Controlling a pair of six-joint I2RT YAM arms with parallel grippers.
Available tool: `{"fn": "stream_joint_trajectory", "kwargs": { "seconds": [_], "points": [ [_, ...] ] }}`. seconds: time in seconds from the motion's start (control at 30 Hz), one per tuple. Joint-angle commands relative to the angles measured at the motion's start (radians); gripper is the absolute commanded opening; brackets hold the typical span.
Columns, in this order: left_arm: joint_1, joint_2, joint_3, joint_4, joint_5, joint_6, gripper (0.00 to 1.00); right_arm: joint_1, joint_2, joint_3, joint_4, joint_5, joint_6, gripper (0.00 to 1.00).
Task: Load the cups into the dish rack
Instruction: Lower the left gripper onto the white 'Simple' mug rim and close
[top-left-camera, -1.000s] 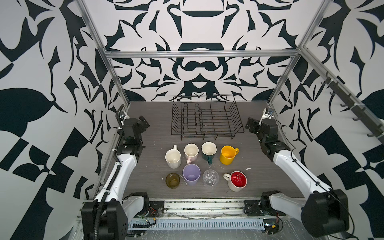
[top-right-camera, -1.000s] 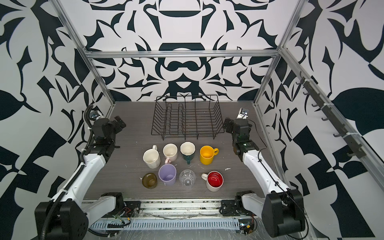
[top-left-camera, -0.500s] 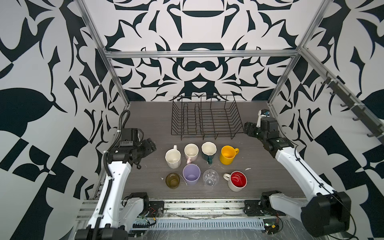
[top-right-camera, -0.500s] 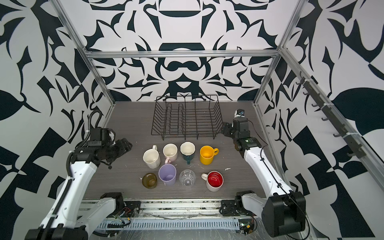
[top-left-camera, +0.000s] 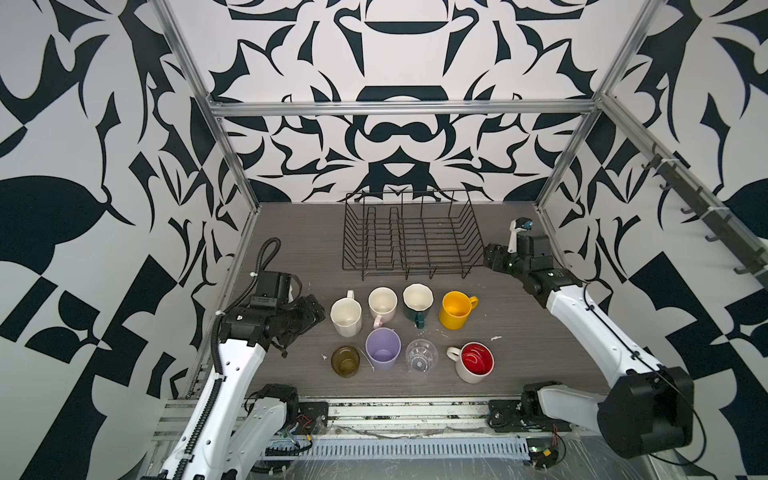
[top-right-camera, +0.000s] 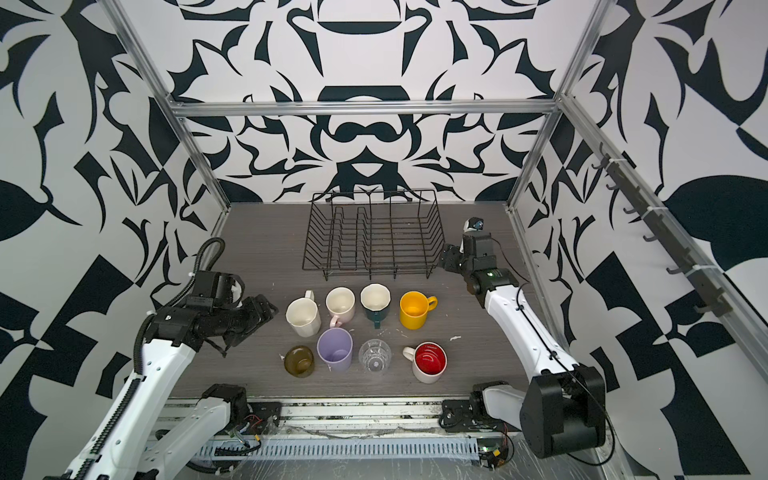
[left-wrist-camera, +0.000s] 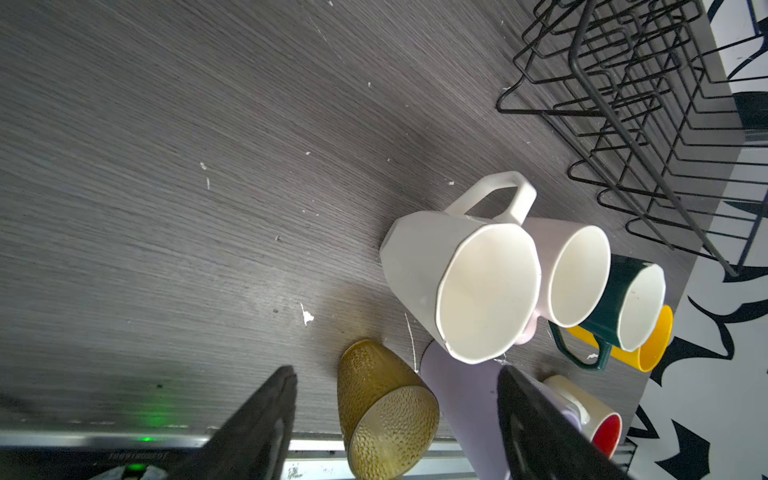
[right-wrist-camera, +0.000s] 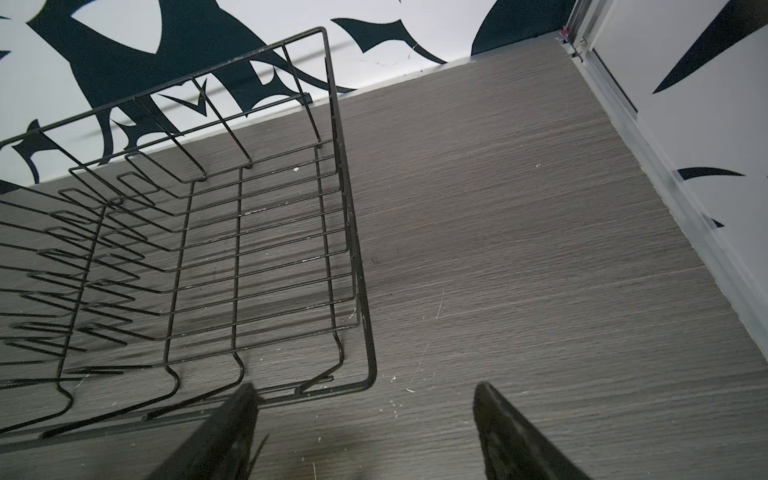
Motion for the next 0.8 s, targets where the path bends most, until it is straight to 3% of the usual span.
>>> {"fn": "stream_joint_trajectory", "kwargs": {
  "seconds": [0.0,0.3,0.77],
  "points": [
    [-0.034,0.017,-0.037,0.025,-0.026,-0.065,0.78,0.000,-0.037,0.008,-0.002,-0.015,0.015,0.83],
    [-0.154,0.091,-0.058,0.125,-0.092,-0.112,0.78,0.001,-0.056,0.004,-0.029,-0.007,0.006,0.83],
    [-0.205,0.219,-0.060,0.234,-0.137,-0.132,0.70,0.000,-0.059,-0.014,-0.027,-0.024,0.016,0.83]
  ]
}}
